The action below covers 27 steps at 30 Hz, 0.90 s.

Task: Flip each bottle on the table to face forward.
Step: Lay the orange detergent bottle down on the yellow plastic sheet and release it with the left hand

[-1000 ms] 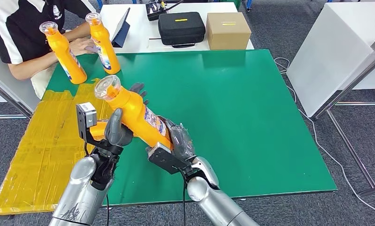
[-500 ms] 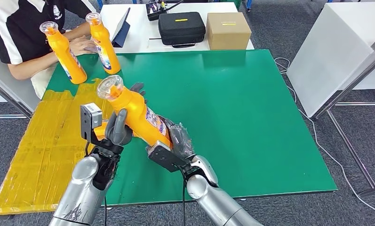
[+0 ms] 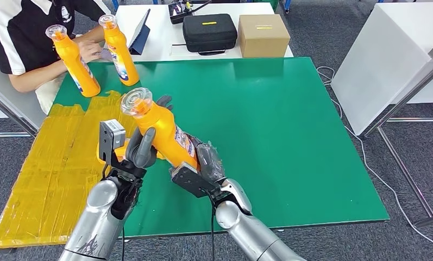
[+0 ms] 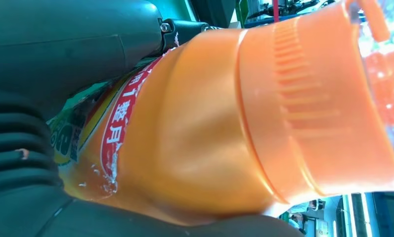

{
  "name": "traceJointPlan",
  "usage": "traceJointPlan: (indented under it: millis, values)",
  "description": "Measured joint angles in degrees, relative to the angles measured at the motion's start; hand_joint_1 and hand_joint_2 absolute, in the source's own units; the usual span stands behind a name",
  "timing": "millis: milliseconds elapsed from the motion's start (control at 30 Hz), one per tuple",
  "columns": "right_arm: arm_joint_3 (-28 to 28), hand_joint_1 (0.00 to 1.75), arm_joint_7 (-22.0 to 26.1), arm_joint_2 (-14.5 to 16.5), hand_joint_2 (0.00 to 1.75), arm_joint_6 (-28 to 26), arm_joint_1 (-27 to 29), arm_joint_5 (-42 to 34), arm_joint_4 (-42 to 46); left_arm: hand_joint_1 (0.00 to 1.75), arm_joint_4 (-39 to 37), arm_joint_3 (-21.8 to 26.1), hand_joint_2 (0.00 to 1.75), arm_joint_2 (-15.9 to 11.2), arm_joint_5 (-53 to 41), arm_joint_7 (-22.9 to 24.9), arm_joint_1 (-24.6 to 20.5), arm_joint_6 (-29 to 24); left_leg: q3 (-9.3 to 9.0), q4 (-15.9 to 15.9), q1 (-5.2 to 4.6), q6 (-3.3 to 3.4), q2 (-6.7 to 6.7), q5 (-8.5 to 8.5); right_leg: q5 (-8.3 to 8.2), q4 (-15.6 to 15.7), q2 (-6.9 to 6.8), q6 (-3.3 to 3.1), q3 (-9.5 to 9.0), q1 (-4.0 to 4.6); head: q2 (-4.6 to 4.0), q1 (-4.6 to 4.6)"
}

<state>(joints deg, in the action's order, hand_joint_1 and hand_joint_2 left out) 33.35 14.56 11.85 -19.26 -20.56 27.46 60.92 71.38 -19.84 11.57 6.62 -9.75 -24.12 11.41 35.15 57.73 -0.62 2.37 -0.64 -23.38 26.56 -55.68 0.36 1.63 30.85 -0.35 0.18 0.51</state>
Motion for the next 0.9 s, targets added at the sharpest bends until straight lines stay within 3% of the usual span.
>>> traceJointPlan:
  millis: [367,567,900]
  values:
    - [0.0,1.75,-0.2,0.0,1.75,-0.1,0.0,0.1,0.0,0.00,0.0,-0.2,1.75,0.0,-0.5,-0.1,0.0,-0.3,0.00,0.0,0.00,0.00,0.00,0.00,0.00,0.0,0.00,0.00,0.00,0.00,-0.01,-0.01]
    - [-0.6,1.75,-2.8,0.0,1.75,-0.4,0.1,1.5,0.4,0.00,-0.2,-1.5,1.75,0.2,-9.0,-1.1,0.0,-6.2,0.00,0.0,0.00,0.00,0.00,0.00,0.00,0.0,0.00,0.00,0.00,0.00,-0.01,0.01]
    - [-1.0,1.75,-4.6,-0.1,1.75,0.6,0.8,2.0,2.3,0.00,-0.2,-1.9,1.75,0.6,-15.2,-1.6,0.0,-11.5,0.00,0.0,0.00,0.00,0.00,0.00,0.00,0.0,0.00,0.00,0.01,0.00,0.00,0.00]
